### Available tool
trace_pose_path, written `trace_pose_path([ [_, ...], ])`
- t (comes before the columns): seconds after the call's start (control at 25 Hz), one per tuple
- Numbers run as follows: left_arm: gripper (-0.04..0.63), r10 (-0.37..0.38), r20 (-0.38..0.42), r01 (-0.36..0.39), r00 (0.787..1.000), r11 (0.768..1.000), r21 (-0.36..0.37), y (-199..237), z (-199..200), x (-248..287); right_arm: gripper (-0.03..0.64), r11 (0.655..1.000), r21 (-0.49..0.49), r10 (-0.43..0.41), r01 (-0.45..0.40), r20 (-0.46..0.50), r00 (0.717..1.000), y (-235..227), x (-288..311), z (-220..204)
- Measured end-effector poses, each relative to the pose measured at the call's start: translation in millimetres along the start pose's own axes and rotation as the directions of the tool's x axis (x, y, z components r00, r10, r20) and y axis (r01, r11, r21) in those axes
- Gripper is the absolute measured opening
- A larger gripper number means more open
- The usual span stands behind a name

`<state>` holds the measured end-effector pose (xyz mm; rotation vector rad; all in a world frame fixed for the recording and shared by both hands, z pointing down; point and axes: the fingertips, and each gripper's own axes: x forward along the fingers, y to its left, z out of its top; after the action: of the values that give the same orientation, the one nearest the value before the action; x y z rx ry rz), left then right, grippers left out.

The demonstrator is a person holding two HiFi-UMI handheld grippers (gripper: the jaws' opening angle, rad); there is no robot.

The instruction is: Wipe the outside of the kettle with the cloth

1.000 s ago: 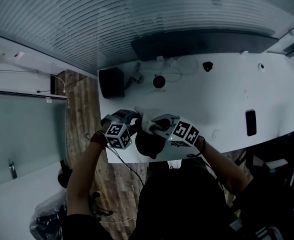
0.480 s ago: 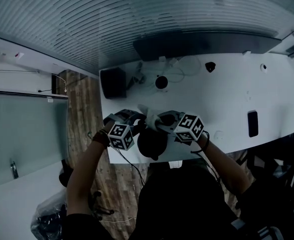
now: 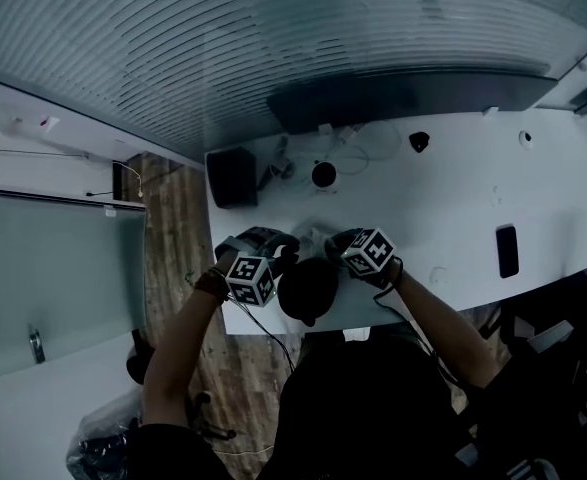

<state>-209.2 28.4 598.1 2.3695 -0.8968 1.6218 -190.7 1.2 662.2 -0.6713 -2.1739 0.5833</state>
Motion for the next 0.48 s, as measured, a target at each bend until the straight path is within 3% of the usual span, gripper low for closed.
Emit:
trace_pose_path([
  [0.08,0.130,0.028,0.004,-0.028,1.000,0.999,-0.033,1,0,-5,0.051,0.999,0.048,-0.027,0.020,0.166,0.986,0,-33,17],
  [0.2,0.130,0.105,0.018,-0.101,0.994,0.981,-0.167,6,-11,-25,0.051,0.998,0.042,-0.057,0.044,0.404,0.913,15,-101,48],
  [0.24,0.135,0.148,0.020,-0.139,0.989,0.959,-0.245,7,-18,-34,0.051,0.998,0.034,-0.066,0.057,0.457,0.887,20,-123,51],
  [0.28,0.135,0.209,0.016,-0.191,0.978,0.919,-0.345,7,-27,-44,0.051,0.997,0.026,-0.072,0.068,0.501,0.862,27,-145,52],
  [0.32,0.135,0.293,0.004,-0.257,0.956,0.844,-0.471,8,-39,-58,0.051,0.997,0.018,-0.073,0.076,0.541,0.838,33,-165,53],
  [0.36,0.135,0.400,-0.023,-0.328,0.916,0.716,-0.616,7,-53,-76,0.051,0.997,0.010,-0.073,0.082,0.575,0.815,39,-183,52],
  [0.4,0.135,0.516,-0.071,-0.382,0.854,0.528,-0.759,3,-68,-96,0.051,0.996,0.006,-0.076,0.091,0.604,0.794,44,-199,49],
  [0.44,0.135,0.625,-0.141,-0.401,0.768,0.297,-0.867,-7,-83,-118,0.051,0.994,0.007,-0.090,0.109,0.621,0.779,46,-212,41],
  [0.48,0.133,0.710,-0.228,-0.383,0.667,0.063,-0.922,-24,-94,-138,0.051,0.990,0.009,-0.113,0.138,0.624,0.773,46,-221,32],
])
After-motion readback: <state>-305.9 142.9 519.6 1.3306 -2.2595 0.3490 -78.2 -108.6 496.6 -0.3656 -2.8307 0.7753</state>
